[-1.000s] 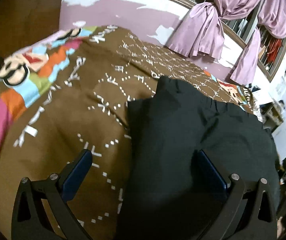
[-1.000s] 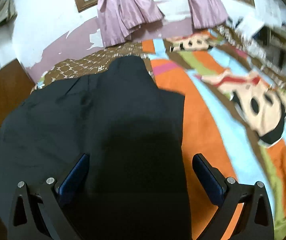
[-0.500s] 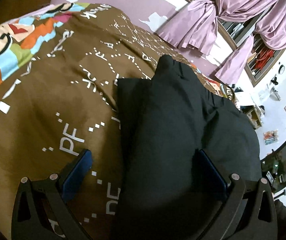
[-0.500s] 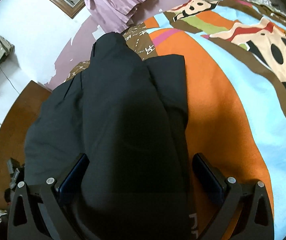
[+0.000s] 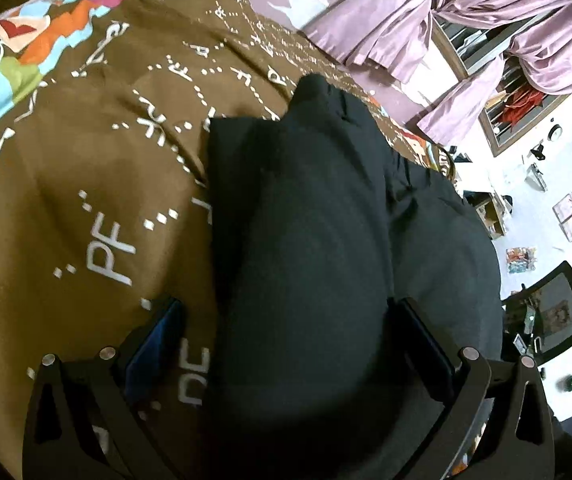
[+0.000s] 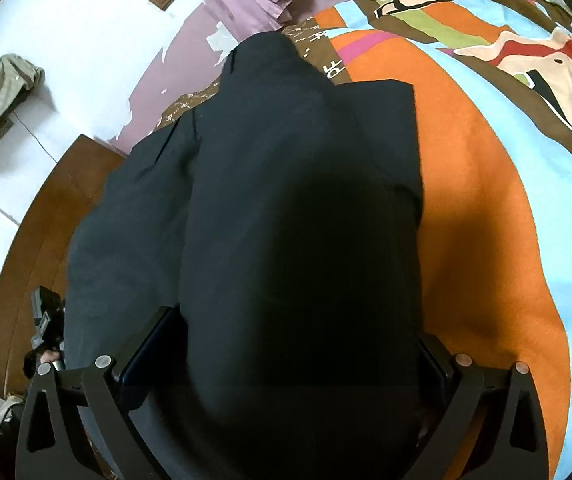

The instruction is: Fold large clothes

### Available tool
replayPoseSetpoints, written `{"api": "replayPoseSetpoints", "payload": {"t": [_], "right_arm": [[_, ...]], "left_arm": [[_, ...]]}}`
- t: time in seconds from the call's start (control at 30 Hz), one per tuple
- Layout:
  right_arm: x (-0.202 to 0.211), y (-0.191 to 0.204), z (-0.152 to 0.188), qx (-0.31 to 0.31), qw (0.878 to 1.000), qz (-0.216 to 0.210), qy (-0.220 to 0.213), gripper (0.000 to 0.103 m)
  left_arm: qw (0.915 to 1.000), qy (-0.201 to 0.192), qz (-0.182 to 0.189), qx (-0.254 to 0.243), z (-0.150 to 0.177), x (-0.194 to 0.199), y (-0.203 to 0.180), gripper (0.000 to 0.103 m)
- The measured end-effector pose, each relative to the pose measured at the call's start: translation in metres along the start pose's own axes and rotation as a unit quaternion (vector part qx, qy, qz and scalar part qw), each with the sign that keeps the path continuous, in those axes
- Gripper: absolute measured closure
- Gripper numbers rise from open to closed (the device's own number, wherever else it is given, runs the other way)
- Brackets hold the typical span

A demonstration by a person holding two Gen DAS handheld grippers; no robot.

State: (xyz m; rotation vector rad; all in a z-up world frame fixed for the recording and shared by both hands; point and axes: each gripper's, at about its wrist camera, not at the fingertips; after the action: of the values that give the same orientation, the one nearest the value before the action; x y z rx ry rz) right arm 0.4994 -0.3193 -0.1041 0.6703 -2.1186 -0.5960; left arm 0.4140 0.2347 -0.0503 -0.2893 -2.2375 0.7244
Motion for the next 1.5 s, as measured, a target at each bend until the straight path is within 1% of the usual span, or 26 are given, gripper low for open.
{"api": "replayPoseSetpoints", "payload": {"t": [0.03, 0.07, 0.1, 0.13, 0.2, 0.23, 0.27, 0.3, 0.33, 0.37, 0.4, 0.43, 0.5, 0.63, 0.7, 0.8, 0.93, 1.03, 1.1, 1.2, 1.33, 1.37, 1.4, 1.5], "right_arm": [[0.000, 0.003, 0.001, 0.004, 1.000, -0.003, 0.002, 0.000], [-0.001, 0.005, 0.001, 0.008, 1.000, -0.005, 0.002, 0.002], [-0.001, 0.007, 0.002, 0.012, 1.000, -0.002, 0.001, 0.006], [-0.001, 0.008, 0.002, 0.011, 1.000, -0.001, -0.001, 0.009], [0.001, 0.007, 0.001, 0.001, 1.000, -0.003, -0.007, 0.023], [0.002, 0.007, 0.001, -0.004, 1.000, -0.005, -0.011, 0.027], [0.005, 0.007, 0.002, -0.011, 1.000, -0.008, -0.017, 0.036], [0.007, 0.007, 0.003, -0.015, 1.000, -0.011, -0.021, 0.044], [0.009, 0.008, 0.003, -0.021, 0.999, -0.020, -0.026, 0.049], [0.011, 0.009, 0.003, -0.022, 0.999, -0.027, -0.029, 0.059], [0.014, 0.010, 0.004, -0.027, 0.998, -0.040, -0.036, 0.068], [0.016, 0.013, 0.003, -0.030, 0.998, -0.044, -0.041, 0.071], [0.025, 0.024, 0.002, -0.026, 0.997, -0.049, -0.060, 0.077], [0.044, 0.063, -0.008, 0.006, 0.993, -0.077, -0.092, 0.081], [0.046, 0.085, -0.012, 0.032, 0.991, -0.088, -0.096, 0.083], [0.045, 0.116, -0.015, 0.060, 0.987, -0.110, -0.098, 0.083], [0.033, 0.149, -0.012, 0.082, 0.982, -0.142, -0.097, 0.083], [0.019, 0.163, -0.010, 0.094, 0.981, -0.147, -0.085, 0.083], [0.004, 0.167, -0.006, 0.103, 0.982, -0.138, -0.072, 0.083], [-0.013, 0.163, 0.004, 0.118, 0.986, -0.103, -0.058, 0.083], [-0.022, 0.146, 0.011, 0.105, 0.992, -0.058, -0.038, 0.083], [-0.026, 0.143, 0.010, 0.102, 0.994, -0.043, -0.024, 0.082], [-0.028, 0.143, 0.009, 0.106, 0.994, -0.031, -0.015, 0.078], [-0.031, 0.150, 0.007, 0.129, 0.992, 0.000, 0.003, 0.073]], "left_arm": [[1.0000, 0.003, 0.005, 0.000, 0.000, 0.001, -0.002, 0.015], [0.9999, 0.006, 0.010, 0.002, 0.001, 0.001, -0.004, 0.022], [0.9999, 0.006, 0.007, 0.004, 0.001, 0.000, -0.007, 0.026], [1.0000, 0.002, 0.001, 0.008, 0.001, 0.002, -0.009, 0.033], [0.9999, -0.002, -0.002, 0.010, 0.001, 0.006, -0.011, 0.043], [0.9999, -0.005, -0.009, 0.007, 0.001, 0.009, -0.013, 0.048], [0.9999, -0.007, -0.013, 0.006, 0.002, 0.010, -0.016, 0.052], [0.9998, -0.011, -0.015, 0.006, 0.003, 0.011, -0.020, 0.059], [0.9997, -0.018, -0.017, 0.005, 0.003, 0.015, -0.023, 0.067], [0.9995, -0.026, -0.020, 0.004, 0.003, 0.020, -0.027, 0.070], [0.9993, -0.032, -0.021, 0.003, 0.003, 0.021, -0.032, 0.076], [0.9989, -0.043, -0.021, 0.001, 0.003, 0.028, -0.037, 0.080], [0.9981, -0.058, -0.021, -0.008, 0.003, 0.035, -0.049, 0.084], [0.9957, -0.086, -0.016, -0.032, -0.001, 0.052, -0.072, 0.086], [0.9938, -0.099, -0.017, -0.047, -0.003, 0.063, -0.080, 0.087], [0.9910, -0.121, -0.020, -0.055, -0.011, 0.085, -0.085, 0.087], [0.9860, -0.149, -0.038, -0.065, -0.013, 0.123, -0.078, 0.087], [0.9843, -0.156, -0.059, -0.059, -0.011, 0.139, -0.064, 0.087], [0.9854, -0.147, -0.072, -0.046, -0.008, 0.138, -0.054, 0.087], [0.9865, -0.139, -0.083, -0.026, 0.001, 0.131, -0.035, 0.087], [0.9858, -0.138, -0.094, -0.014, 0.008, 0.123, -0.021, 0.085], [0.9858, -0.136, -0.099, -0.014, 0.008, 0.123, -0.018, 0.085], [0.9855, -0.134, -0.103, -0.016, 0.008, 0.123, -0.017, 0.083], [0.9835, -0.125, -0.129, -0.023, 0.009, 0.121, -0.015, 0.074]]}}
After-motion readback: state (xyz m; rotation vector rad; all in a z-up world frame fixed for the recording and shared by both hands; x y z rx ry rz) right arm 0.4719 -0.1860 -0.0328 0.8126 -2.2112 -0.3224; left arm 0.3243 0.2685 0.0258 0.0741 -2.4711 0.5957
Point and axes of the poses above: each gripper's, at about its wrist camera, not at the fingertips, and x roughly against the way its jaws point, y to its left, z to its underside, and after that the axes turned 9 degrees about -y, right-handed
